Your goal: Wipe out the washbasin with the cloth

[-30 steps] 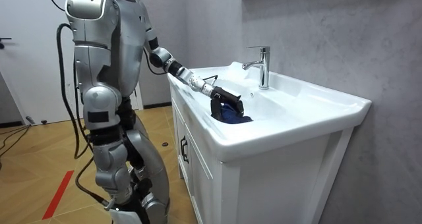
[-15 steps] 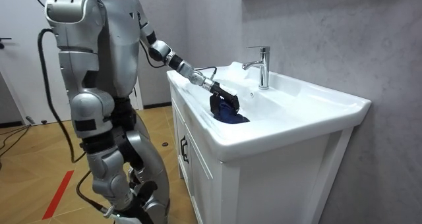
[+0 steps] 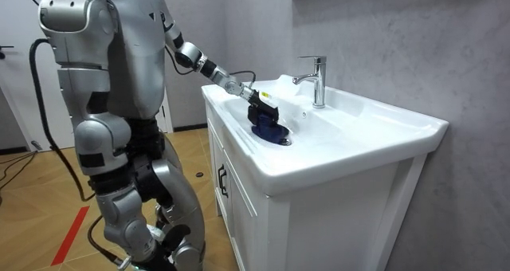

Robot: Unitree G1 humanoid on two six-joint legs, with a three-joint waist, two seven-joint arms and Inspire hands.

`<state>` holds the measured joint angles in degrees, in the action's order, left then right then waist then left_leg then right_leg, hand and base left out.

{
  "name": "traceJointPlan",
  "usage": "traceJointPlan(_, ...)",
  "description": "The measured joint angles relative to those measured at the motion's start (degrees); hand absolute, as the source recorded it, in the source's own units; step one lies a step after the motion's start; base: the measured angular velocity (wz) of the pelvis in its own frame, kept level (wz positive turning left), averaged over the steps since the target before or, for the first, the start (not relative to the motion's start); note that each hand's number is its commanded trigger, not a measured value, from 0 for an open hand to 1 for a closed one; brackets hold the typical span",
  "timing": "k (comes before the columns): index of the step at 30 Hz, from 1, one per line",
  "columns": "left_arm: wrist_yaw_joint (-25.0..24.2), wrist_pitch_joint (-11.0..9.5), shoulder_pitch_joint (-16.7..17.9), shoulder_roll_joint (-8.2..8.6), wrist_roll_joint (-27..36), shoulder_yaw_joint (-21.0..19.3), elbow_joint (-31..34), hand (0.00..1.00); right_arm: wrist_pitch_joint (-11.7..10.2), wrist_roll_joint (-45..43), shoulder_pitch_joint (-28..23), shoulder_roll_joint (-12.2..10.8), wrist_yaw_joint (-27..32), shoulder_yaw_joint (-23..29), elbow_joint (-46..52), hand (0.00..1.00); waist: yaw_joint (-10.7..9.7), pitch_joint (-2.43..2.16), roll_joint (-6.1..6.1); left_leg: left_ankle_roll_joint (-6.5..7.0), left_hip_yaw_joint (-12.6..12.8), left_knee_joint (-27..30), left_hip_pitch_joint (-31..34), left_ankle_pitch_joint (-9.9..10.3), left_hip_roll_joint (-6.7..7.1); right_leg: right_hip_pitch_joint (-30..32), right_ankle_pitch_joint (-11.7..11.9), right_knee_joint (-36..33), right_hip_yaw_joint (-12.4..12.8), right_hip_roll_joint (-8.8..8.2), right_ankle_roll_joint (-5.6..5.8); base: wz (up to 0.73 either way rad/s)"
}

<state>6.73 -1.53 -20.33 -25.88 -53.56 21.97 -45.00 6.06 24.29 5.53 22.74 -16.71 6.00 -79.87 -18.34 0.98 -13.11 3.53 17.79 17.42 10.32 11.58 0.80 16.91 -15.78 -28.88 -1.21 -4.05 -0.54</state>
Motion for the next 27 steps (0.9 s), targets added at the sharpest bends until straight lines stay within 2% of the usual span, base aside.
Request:
traceJointPlan(4, 0.99, 0.00, 0.78, -0.29, -2.74, 0.10, 0.27, 1.00, -0.36, 0.39, -0.03, -0.24, 1.20, 0.37, -0.02, 0.00, 0.64, 0.06, 0.22, -0.26, -0.63, 0.08, -0.83, -0.16, 0.07, -1.10, -0.10, 0.25, -0.50, 0.03, -0.26, 0.06)
traceJointPlan(7, 2.63, 0.00, 2.37, -0.28, -5.55, -0.31, 0.58, 1.00, -0.41, 0.48, -0.48, -0.39, 1.46, 1.20, -0.13, 0.00, 1.08, -0.07, 0.98, -0.61, -0.61, -0.08, -1.83, -0.37, -0.02, -1.67, -0.36, 0.53, -0.33, 0.12, -0.60, -0.06)
traceJointPlan(9, 4.63, 0.27, 5.09, -0.28, -5.89, -1.60, 1.22, 1.00, -0.28, 0.33, -1.19, -0.41, 1.51, 0.92, -0.14, 0.00, 1.43, -0.68, 1.86, -1.01, -0.70, -0.28, -2.62, -0.61, -0.45, -2.60, -0.33, 1.50, -0.17, 0.71, -0.85, -0.09)
traceJointPlan(11, 5.61, 0.85, 5.94, -0.25, -6.44, -1.65, 1.28, 1.00, -0.29, 0.13, -1.29, -0.38, 1.48, 0.93, -0.26, 0.00, 1.71, -0.96, 2.32, -1.23, -0.67, -0.32, -3.02, -0.68, -0.95, -3.32, 0.15, 2.52, -0.07, 1.28, -1.36, -0.09)
traceJointPlan(15, 6.30, 2.06, 7.32, 0.14, -7.26, -1.58, 1.14, 1.00, -0.32, 0.45, -1.28, -0.53, 0.87, 0.83, -0.24, 0.00, 1.87, -1.11, 2.53, -1.48, -0.68, -0.27, -4.06, -0.77, -1.80, -5.02, 0.82, 4.17, 0.20, 2.16, -2.07, -0.09)
traceJointPlan(20, 6.59, 5.42, 7.22, 1.49, -7.39, -0.50, 1.05, 1.00, -0.35, 0.45, -1.06, -0.78, 0.74, -0.60, -0.60, 0.00, 1.68, -1.01, 2.66, -2.17, -0.73, -0.78, -4.33, -1.18, -1.84, -4.79, 0.55, 3.24, 0.21, 2.14, -2.53, 0.01)
traceJointPlan(21, 6.67, 6.58, 6.83, 2.34, -7.42, -0.32, 0.56, 1.00, -0.35, 0.39, -1.22, -0.82, 0.83, -0.87, -0.77, 0.00, 1.50, -0.90, 2.81, -2.28, -0.71, -0.98, -4.69, -1.21, -1.80, -4.85, 0.37, 2.94, 0.27, 2.11, -2.62, 0.00)
traceJointPlan(24, 6.67, 8.21, 5.49, 3.97, -8.59, -0.55, -0.54, 1.00, -0.54, 0.24, -1.13, -1.61, 1.07, -0.82, -1.80, 0.00, 1.44, -0.40, 3.49, -2.60, -0.72, -0.92, -4.71, -1.40, -1.82, -4.59, 0.00, 2.33, 0.18, 2.12, -2.78, 0.00)
traceJointPlan(27, 6.60, 9.58, 3.51, 5.53, -8.33, -0.26, -0.78, 1.00, -0.26, 0.21, -0.96, -2.03, 1.21, -0.88, -2.57, 0.00, 1.22, -0.13, 3.84, -2.82, -0.57, -0.10, -3.28, -1.26, -1.83, -2.90, -0.38, 0.91, 0.05, 1.89, -2.66, 0.09)
